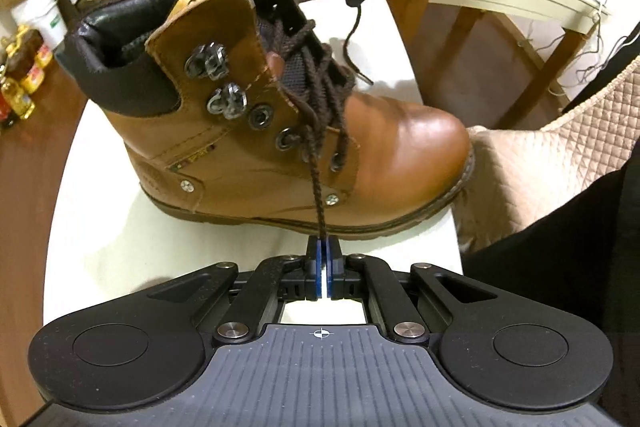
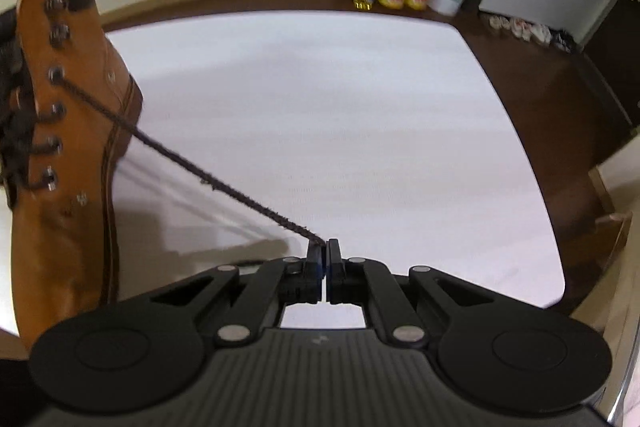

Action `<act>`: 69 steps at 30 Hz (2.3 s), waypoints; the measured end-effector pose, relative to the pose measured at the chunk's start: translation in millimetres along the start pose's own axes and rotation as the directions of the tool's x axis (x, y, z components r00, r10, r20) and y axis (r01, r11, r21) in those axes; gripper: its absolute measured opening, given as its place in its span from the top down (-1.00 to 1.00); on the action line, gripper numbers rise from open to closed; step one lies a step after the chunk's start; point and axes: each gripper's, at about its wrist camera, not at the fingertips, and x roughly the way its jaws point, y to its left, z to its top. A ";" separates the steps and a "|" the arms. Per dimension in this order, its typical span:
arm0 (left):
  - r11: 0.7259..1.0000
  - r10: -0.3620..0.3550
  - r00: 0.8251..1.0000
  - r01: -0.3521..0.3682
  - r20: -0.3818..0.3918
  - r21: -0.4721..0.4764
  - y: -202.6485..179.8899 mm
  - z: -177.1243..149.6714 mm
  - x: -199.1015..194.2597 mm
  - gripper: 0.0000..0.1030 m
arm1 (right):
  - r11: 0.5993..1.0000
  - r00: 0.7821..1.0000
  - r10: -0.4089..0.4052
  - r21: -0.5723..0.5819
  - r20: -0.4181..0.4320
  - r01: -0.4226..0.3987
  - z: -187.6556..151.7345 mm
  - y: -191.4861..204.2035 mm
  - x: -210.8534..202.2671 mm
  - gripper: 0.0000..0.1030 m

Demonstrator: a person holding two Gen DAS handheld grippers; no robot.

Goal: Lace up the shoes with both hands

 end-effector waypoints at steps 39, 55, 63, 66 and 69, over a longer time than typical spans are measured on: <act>0.919 -0.129 0.971 0.193 0.200 -0.344 60.9 75.7 -98.9 0.95 | 0.905 0.838 0.406 -0.032 0.363 -0.424 9.2 150.4 -81.8 0.66; 0.979 0.008 0.998 0.006 0.067 -0.205 32.8 28.2 -87.2 0.76 | 0.414 0.689 0.544 0.561 0.479 -0.717 -25.3 39.3 -71.2 0.93; 0.993 0.049 0.995 -0.039 0.085 -0.110 -1.8 32.9 -50.1 0.70 | 0.194 0.629 0.565 0.655 0.534 -0.730 -36.9 -0.2 -65.3 0.93; 0.994 0.066 0.993 -0.057 0.100 -0.088 -10.1 39.0 -40.9 0.70 | 0.165 0.617 0.578 0.664 0.535 -0.730 -38.2 -6.7 -64.3 0.93; 0.996 0.070 0.992 -0.063 0.105 -0.064 -16.6 46.1 -34.0 0.70 | 0.135 0.603 0.590 0.671 0.537 -0.729 -39.1 -7.3 -64.1 0.93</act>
